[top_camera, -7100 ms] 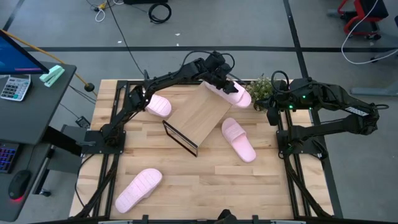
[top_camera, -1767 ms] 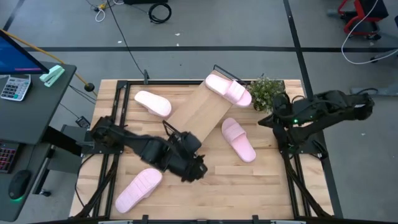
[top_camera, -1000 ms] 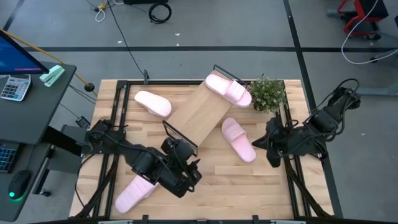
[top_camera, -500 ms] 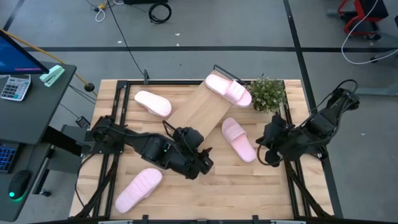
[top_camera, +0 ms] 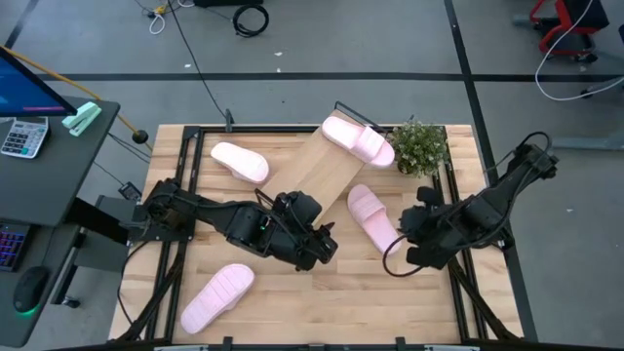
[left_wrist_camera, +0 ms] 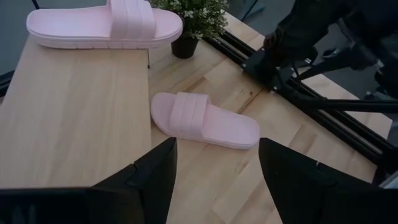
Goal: Pick and place slides into the shelf
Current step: Put the top right pink slide on the shelf
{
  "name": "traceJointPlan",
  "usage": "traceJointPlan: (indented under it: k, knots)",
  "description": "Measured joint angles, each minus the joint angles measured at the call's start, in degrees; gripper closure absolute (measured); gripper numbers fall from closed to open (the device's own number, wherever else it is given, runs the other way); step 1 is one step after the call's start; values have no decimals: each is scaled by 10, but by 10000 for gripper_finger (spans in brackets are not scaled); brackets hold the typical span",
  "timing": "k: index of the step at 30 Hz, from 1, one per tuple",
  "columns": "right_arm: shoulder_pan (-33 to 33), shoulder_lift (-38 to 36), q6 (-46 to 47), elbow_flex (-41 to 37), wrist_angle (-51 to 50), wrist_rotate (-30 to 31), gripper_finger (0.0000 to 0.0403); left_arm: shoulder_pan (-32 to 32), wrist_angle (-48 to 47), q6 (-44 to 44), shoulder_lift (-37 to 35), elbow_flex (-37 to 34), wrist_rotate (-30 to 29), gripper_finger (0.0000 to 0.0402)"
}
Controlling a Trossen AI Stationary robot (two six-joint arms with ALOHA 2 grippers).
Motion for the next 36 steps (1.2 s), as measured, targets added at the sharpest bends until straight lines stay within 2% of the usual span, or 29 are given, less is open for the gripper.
traceJointPlan:
  k: [3, 7, 14, 21, 29, 32, 36]
  knots:
    - [0, 11, -1, -12, -1, 8, 259, 0, 0, 0, 0, 0, 0, 171]
    - [0, 21, 42, -39, 1, -18, 237, 0, 0, 0, 0, 0, 0, 171]
    - [5, 22, 277, -103, 27, -102, 227, -4, -1, 0, 0, 0, 0, 171]
    - [28, 17, 537, -165, 62, -111, 229, -4, -1, 0, 0, 0, 0, 171]
    - [45, 16, 720, -256, 162, -107, 228, -4, -1, 12, 0, 0, 0, 171]
    - [47, 16, 758, -285, 204, -107, 228, -4, -1, 15, 0, 0, 4, 171]
    - [46, 16, 784, -297, 209, -94, 228, -4, -1, 29, 0, 0, 15, 171]
